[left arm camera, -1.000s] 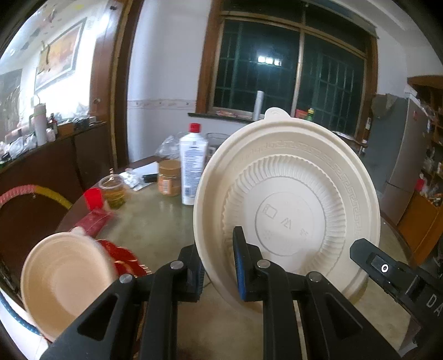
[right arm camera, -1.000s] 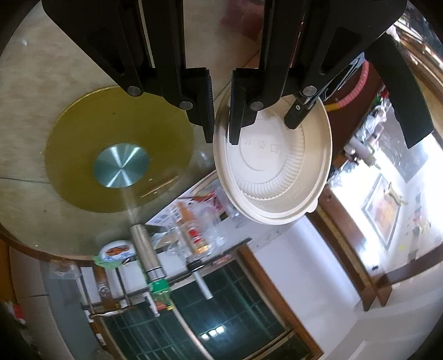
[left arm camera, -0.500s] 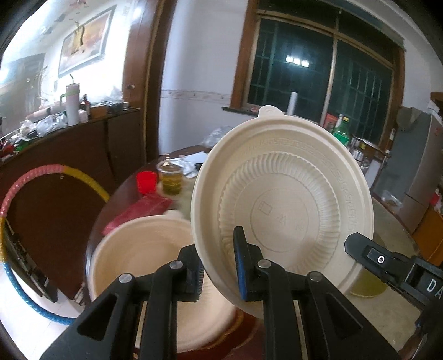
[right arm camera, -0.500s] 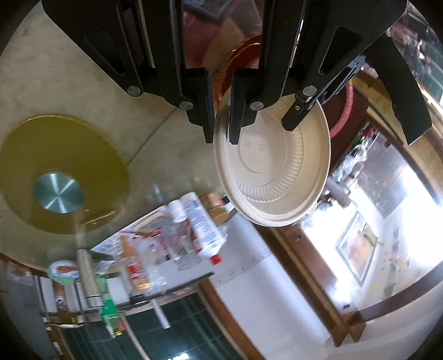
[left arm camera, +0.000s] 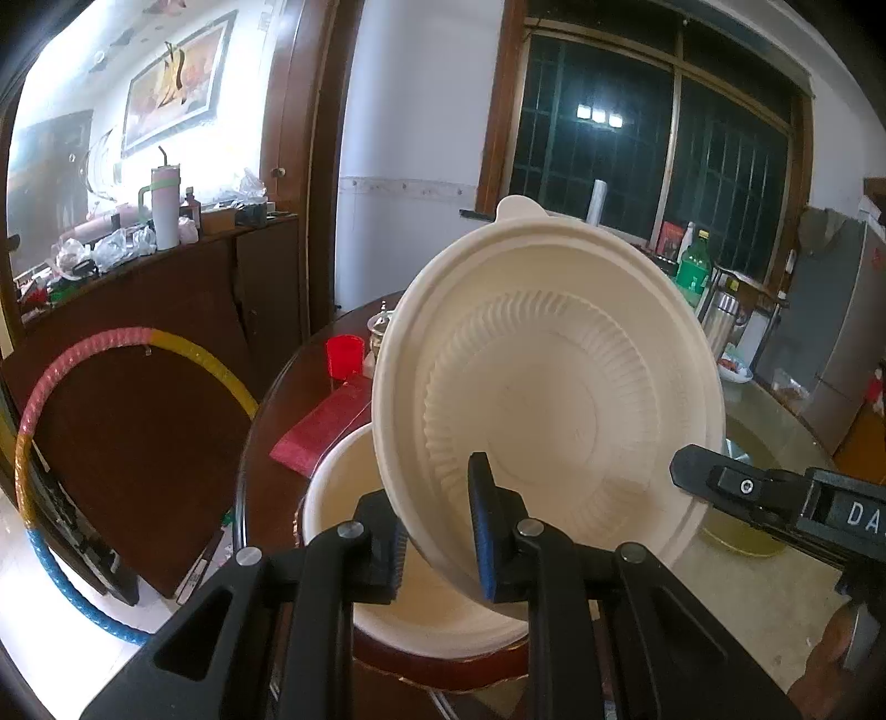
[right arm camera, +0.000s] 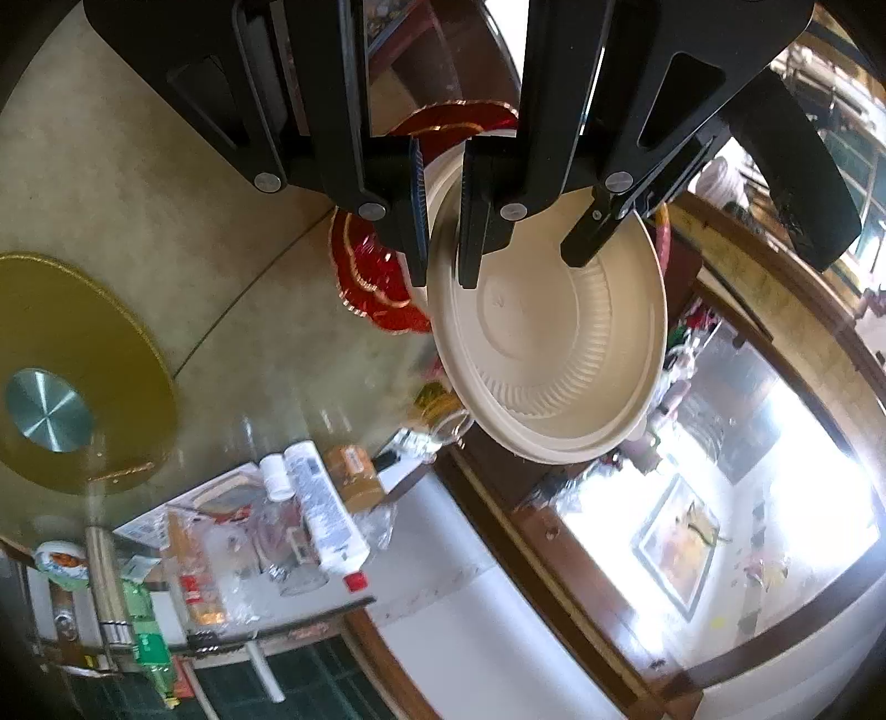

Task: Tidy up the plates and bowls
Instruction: 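Carry the beige bowl with both tools over the red plate stack, then lower the beige bowl with both tools into the bowls on the stack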

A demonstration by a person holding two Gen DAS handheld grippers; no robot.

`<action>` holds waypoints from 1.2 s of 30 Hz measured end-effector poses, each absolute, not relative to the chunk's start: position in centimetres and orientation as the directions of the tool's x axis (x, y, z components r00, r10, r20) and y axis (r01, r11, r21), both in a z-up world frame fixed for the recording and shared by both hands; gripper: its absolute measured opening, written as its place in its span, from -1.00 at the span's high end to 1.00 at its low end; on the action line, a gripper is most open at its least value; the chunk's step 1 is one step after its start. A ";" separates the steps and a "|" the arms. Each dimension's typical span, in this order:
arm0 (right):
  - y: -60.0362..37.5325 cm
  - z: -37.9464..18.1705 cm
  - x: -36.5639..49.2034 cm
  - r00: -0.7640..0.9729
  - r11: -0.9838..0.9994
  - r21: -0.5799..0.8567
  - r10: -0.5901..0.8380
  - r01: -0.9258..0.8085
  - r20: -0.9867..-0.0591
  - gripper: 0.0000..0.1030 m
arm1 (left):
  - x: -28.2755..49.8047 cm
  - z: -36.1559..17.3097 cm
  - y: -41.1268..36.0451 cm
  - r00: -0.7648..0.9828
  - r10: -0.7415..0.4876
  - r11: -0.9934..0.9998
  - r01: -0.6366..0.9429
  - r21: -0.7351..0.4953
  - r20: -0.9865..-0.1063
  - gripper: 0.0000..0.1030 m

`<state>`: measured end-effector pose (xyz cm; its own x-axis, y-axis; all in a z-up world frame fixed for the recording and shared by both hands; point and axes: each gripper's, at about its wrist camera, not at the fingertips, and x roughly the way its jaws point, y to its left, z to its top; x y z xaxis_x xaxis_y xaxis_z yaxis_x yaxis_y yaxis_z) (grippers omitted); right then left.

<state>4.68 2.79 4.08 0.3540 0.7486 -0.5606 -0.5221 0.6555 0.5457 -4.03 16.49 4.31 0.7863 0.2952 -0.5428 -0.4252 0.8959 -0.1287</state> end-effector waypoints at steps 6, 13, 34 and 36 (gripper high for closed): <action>4.0 3.1 5.0 0.281 0.636 0.565 0.757 -0.525 -0.590 0.81 | -4.6 3.4 17.7 0.766 0.297 0.889 -0.440 -0.127 -0.570 0.63; 5.0 2.1 5.0 0.233 0.630 0.569 0.753 -0.529 -0.616 0.82 | -5.2 2.4 18.4 0.740 0.302 0.882 -0.456 -0.118 -0.601 0.62; 6.4 1.5 5.2 0.182 0.656 0.551 0.713 -0.516 -0.677 0.81 | -5.3 1.8 19.7 0.702 0.238 0.885 -0.442 -0.149 -0.672 0.61; 6.5 1.6 5.4 0.175 0.654 0.555 0.713 -0.513 -0.679 0.81 | -5.1 2.0 20.1 0.696 0.213 0.888 -0.431 -0.162 -0.686 0.61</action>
<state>5.36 6.48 1.61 0.1749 0.7133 -0.6787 -0.5131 0.6544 0.5555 -5.14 20.10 2.00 0.6961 0.2128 -0.6856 -0.4306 0.8880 -0.1615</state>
